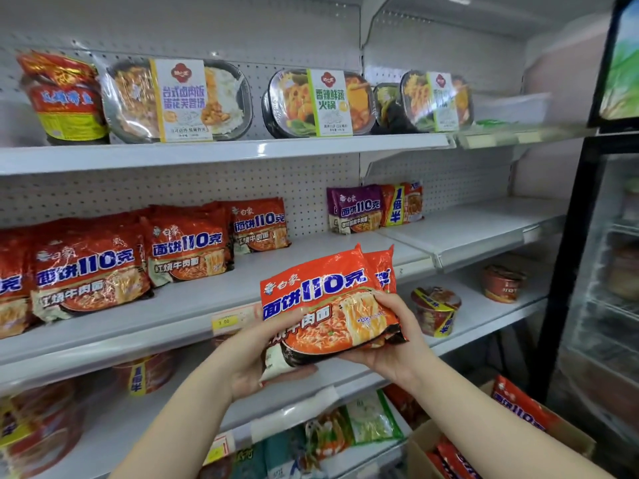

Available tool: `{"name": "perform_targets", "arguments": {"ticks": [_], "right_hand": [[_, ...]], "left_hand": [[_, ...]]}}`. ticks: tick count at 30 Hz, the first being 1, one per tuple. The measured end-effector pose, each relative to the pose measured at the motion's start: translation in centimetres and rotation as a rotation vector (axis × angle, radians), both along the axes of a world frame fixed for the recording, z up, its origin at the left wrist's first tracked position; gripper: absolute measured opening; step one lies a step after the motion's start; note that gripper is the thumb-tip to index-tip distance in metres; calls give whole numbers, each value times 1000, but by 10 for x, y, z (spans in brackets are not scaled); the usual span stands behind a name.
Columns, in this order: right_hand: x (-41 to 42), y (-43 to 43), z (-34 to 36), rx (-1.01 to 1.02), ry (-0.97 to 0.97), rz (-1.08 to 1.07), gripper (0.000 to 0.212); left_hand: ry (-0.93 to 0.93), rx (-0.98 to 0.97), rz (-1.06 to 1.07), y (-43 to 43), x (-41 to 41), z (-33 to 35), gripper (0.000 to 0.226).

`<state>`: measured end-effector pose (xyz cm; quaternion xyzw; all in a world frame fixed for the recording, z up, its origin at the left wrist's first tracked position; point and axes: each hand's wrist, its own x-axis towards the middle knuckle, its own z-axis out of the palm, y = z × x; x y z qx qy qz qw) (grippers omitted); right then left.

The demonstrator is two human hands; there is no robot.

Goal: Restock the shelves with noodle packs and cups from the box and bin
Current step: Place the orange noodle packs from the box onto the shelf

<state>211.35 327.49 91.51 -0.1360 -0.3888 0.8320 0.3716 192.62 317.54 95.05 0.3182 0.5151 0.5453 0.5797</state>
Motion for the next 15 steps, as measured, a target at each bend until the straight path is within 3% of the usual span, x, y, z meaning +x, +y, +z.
{"name": "perform_targets", "arguments": {"ticks": [3, 8, 10, 15], "right_hand": [[-3, -1, 4, 20, -98, 27, 83], [-12, -8, 18, 181, -411, -43, 45], [-22, -14, 20, 239, -479, -57, 49], [-66, -28, 20, 434, -593, -49, 67]], "left_hand": [[9, 48, 61, 0, -5, -6, 60], [51, 152, 146, -11, -32, -6, 70], [84, 181, 168, -19, -43, -6, 76], [161, 206, 263, -48, -70, -12, 58]]}}
